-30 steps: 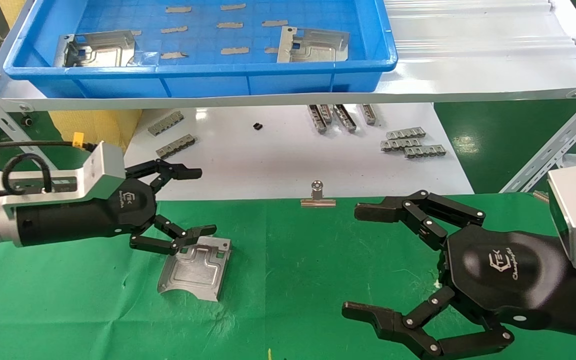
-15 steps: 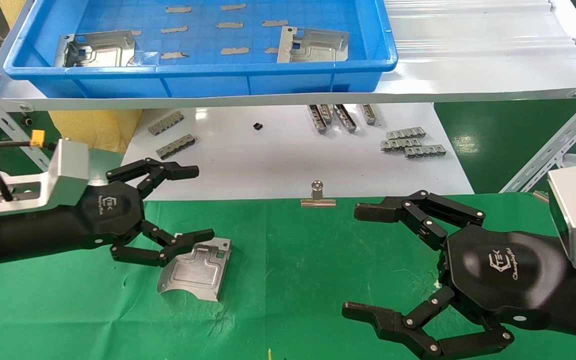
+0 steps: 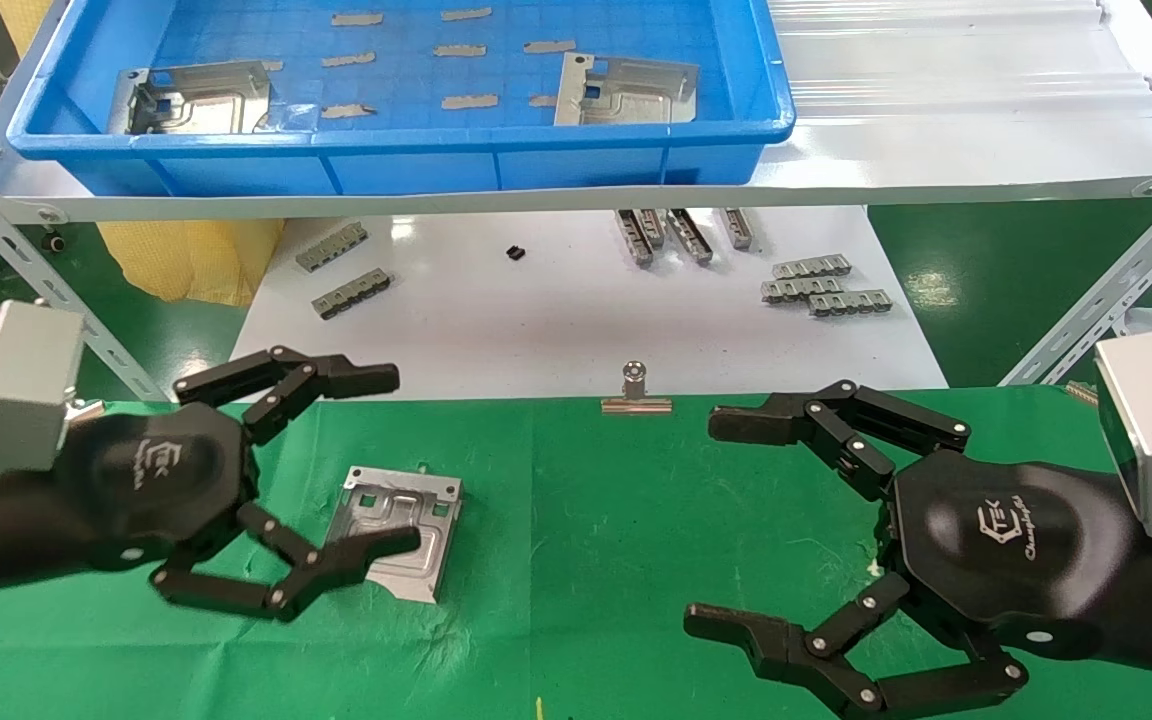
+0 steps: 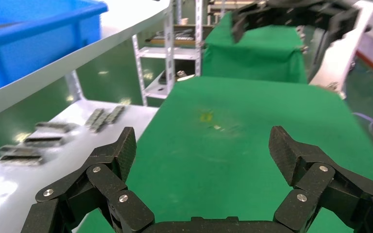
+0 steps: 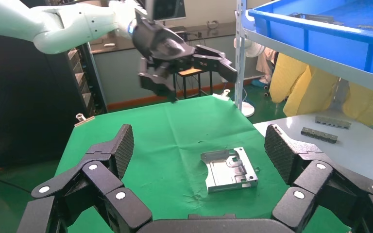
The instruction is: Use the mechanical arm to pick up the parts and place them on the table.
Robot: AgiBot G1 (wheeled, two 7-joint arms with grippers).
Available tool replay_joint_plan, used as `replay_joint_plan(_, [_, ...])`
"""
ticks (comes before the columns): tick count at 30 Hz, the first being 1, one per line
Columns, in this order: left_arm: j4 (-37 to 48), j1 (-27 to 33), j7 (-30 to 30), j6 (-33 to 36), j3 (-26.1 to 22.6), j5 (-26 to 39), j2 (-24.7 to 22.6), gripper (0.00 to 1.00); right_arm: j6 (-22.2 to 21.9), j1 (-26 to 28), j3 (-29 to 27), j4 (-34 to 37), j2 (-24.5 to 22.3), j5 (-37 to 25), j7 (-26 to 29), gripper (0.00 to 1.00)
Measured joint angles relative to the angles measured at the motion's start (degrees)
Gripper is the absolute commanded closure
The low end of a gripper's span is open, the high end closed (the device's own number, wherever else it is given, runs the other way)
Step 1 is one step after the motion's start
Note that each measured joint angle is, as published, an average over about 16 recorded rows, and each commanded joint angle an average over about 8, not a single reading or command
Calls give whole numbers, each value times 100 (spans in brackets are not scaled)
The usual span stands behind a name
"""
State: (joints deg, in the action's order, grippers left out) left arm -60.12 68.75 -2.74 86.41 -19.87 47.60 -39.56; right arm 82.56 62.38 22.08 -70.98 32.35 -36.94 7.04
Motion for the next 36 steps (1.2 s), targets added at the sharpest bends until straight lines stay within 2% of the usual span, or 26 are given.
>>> replay_joint_plan(9, [-1057, -561, -612, -54, 300, -450, 353, 0, 0, 0, 0, 0, 0, 0, 0, 0])
replay_joint_plan(15, [-1451, -770, -824, -75, 414, -622, 485, 0, -1, -1, 0, 1, 0, 1, 0, 0])
replay_joint_plan(36, [-1405, -752, -820, -80, 404, -603, 474, 0, -2, -1, 0, 2, 0, 2, 0, 0])
